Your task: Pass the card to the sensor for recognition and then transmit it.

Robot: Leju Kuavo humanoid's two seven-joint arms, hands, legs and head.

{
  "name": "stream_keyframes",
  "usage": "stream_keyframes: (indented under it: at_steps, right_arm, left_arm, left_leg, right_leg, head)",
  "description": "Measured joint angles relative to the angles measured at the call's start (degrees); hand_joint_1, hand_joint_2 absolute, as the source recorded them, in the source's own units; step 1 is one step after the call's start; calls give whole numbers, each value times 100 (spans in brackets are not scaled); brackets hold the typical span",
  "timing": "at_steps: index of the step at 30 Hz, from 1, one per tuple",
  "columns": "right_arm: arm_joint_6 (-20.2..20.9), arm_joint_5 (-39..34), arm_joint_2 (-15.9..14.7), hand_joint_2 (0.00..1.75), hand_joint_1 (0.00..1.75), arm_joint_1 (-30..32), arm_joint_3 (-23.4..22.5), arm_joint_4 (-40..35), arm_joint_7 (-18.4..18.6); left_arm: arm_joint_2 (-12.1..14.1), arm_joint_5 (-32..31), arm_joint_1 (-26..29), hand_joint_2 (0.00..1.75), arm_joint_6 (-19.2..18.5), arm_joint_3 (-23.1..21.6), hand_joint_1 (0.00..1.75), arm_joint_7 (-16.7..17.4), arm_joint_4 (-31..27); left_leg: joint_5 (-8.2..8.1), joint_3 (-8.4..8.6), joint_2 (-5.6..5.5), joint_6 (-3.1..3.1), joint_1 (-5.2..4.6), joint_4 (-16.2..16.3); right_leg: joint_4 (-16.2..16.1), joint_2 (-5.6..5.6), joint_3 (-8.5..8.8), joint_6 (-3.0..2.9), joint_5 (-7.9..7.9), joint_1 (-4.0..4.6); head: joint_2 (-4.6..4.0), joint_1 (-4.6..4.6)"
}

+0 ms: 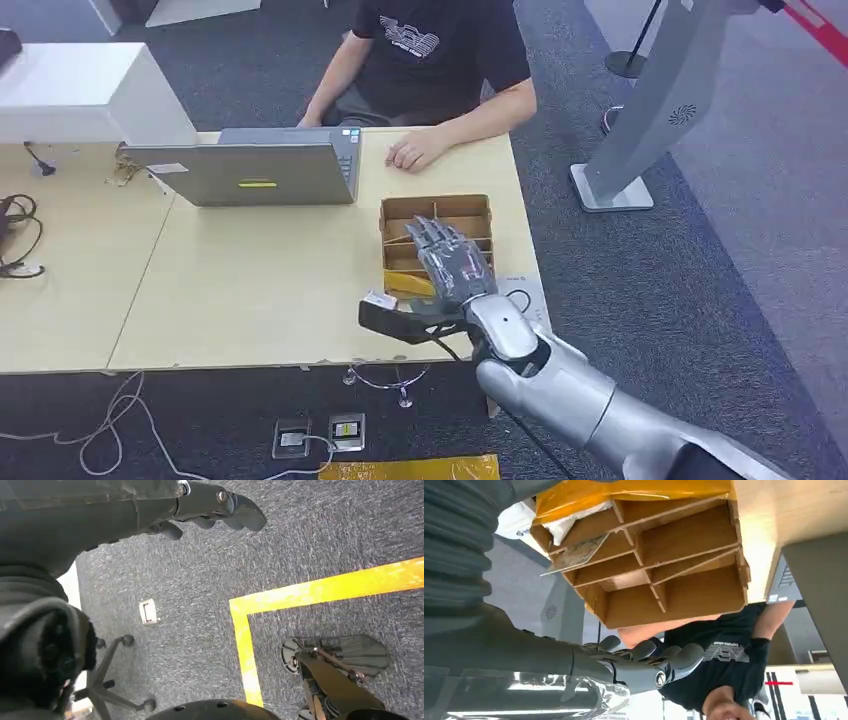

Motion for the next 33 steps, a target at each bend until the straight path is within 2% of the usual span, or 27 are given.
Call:
stream_keyframes:
  at_steps: [12,21,33]
  right_arm:
    - [0,332,111,175,0,-74,61,631,249]
    - [37,673,114,175,0,-88,61,791,367]
    - [120,736,111,175,0,-119,61,806,411]
  left_arm:
    - [-2,57,13,0,-9,7,0,55,33]
    - [-7,72,13,0,31,7,0,55,33]
    - [-9,74,13,0,0,7,0,57,33]
  left_leg:
    - [0,1,1,-1,0,1]
    - [1,1,1,-1,0,1]
    - [2,2,1,-2,0,1]
  right_leg:
    - [0,0,0,0,0,1]
    - [0,1,0,0,0,0]
    - [0,1,0,0,0,0]
  head:
    - [0,0]
    - [0,0]
    - [0,-2]
